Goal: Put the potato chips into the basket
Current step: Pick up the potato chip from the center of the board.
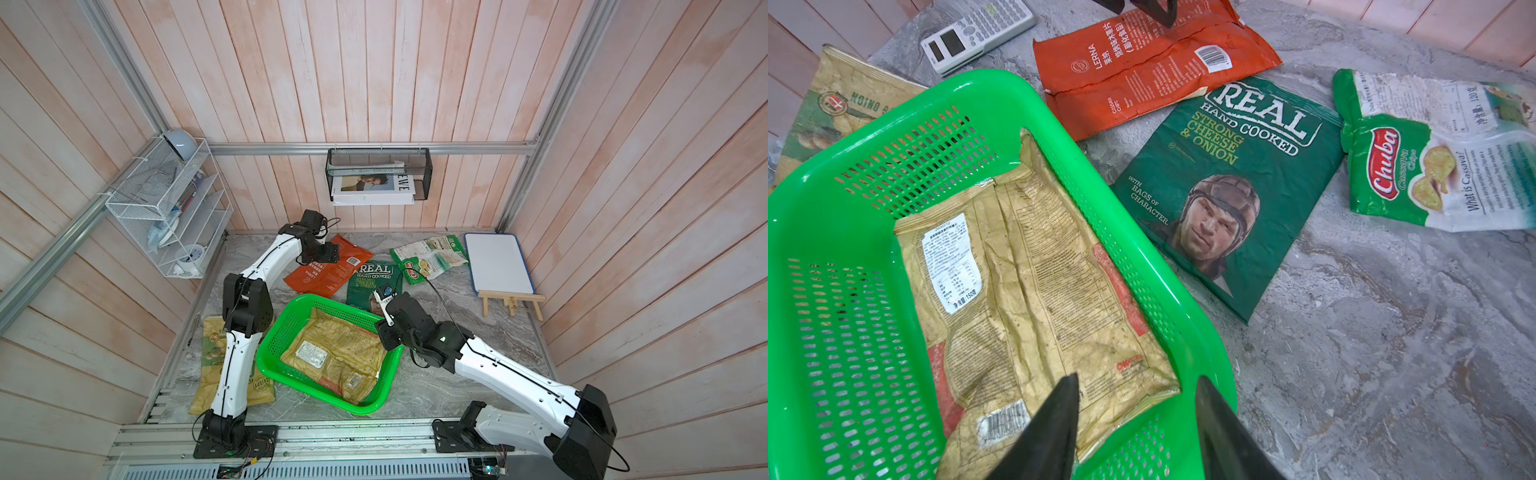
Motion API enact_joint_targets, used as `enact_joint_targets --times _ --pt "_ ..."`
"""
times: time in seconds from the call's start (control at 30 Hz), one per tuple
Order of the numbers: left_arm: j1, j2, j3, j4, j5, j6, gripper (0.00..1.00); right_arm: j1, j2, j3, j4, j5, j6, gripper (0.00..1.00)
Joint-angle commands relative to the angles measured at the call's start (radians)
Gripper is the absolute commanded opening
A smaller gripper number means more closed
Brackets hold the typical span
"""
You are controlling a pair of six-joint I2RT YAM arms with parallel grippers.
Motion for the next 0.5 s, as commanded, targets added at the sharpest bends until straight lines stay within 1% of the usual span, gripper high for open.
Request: enact_joint_targets --times 0.0,0.07,0.13,0.23,0.3,0.37,0.47 --pt "-0.012 0.057 0.090 -0.053 -0.027 0.067 0.88 -0.004 0.029 0.032 0.020 -0.012 0.005 0.49" --pt "-0.013 0.089 0.116 -0.040 -0.039 0.101 0.88 -0.004 0.050 0.043 0.017 -0.022 -0.008 0.49" --pt "-0.019 0.126 0.137 -0.031 -0.088 0.128 0.88 -0.005 0.070 0.051 0.002 -0.023 -0.027 0.49" --pt "-0.036 0.215 0.243 -0.106 -0.167 0.172 0.88 -0.005 0.095 0.072 -0.037 -0.016 -0.051 0.49" --pt "-0.039 0.252 0.268 -0.133 -0.205 0.175 0.88 -0.004 0.097 0.076 -0.040 -0.030 -0.061 0.49" --pt "-0.038 0.257 0.243 -0.122 -0.214 0.163 0.85 -0.004 0.097 0.074 -0.033 -0.041 -0.056 0.49" --pt "-0.027 0.255 0.191 -0.091 -0.151 0.150 0.75 -0.002 0.102 0.067 -0.013 -0.048 -0.041 0.49"
